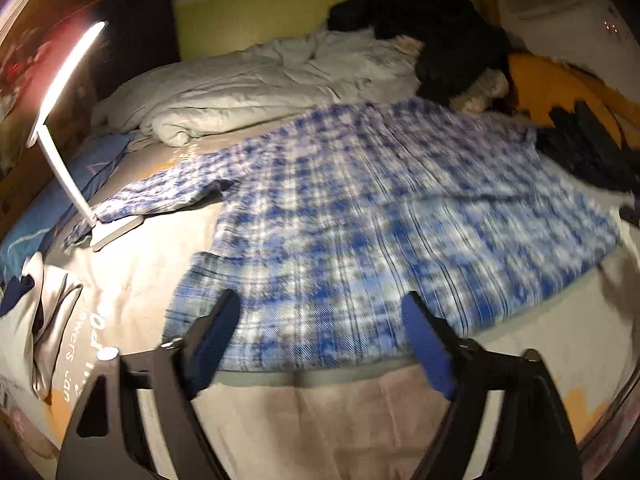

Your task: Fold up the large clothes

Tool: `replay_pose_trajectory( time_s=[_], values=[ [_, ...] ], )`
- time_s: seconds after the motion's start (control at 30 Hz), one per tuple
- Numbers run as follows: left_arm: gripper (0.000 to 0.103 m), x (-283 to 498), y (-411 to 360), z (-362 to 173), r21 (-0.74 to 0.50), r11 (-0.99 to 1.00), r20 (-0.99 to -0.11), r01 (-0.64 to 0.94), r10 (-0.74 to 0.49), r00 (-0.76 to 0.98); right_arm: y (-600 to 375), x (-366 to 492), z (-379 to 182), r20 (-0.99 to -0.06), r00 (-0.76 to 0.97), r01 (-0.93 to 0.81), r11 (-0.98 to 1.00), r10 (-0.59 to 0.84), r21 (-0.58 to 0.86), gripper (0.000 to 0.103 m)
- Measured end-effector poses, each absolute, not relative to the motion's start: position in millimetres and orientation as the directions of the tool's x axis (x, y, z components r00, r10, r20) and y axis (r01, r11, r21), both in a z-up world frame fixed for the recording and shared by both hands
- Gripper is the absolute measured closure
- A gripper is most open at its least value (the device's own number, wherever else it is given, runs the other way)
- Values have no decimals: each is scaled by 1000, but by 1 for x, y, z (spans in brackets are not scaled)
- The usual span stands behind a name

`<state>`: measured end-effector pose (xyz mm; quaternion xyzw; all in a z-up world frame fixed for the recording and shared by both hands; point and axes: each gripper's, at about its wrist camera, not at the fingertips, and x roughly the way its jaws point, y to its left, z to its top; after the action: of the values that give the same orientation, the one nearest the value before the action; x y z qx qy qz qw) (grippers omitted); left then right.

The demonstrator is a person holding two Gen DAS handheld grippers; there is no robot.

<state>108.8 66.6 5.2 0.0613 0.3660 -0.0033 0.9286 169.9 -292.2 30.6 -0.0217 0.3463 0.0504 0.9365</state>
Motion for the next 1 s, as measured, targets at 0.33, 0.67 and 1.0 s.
replay_pose_trajectory(
  time_s=[0.33,0.67,1.0],
  values=[
    [1,111,23,-27,223,950,-735,220,16,678,-214,156,-5,-722,682,-389,894,118,-221,2],
    [1,122,9,-63,264,925,-807,273,57,588,-179,156,-48,-743,669,-414,834,8,-364,2],
    [0,138,33,-67,235,960,-794,149,101,599,-195,184,-50,-767,641,-319,911,4,-263,0]
  ],
)
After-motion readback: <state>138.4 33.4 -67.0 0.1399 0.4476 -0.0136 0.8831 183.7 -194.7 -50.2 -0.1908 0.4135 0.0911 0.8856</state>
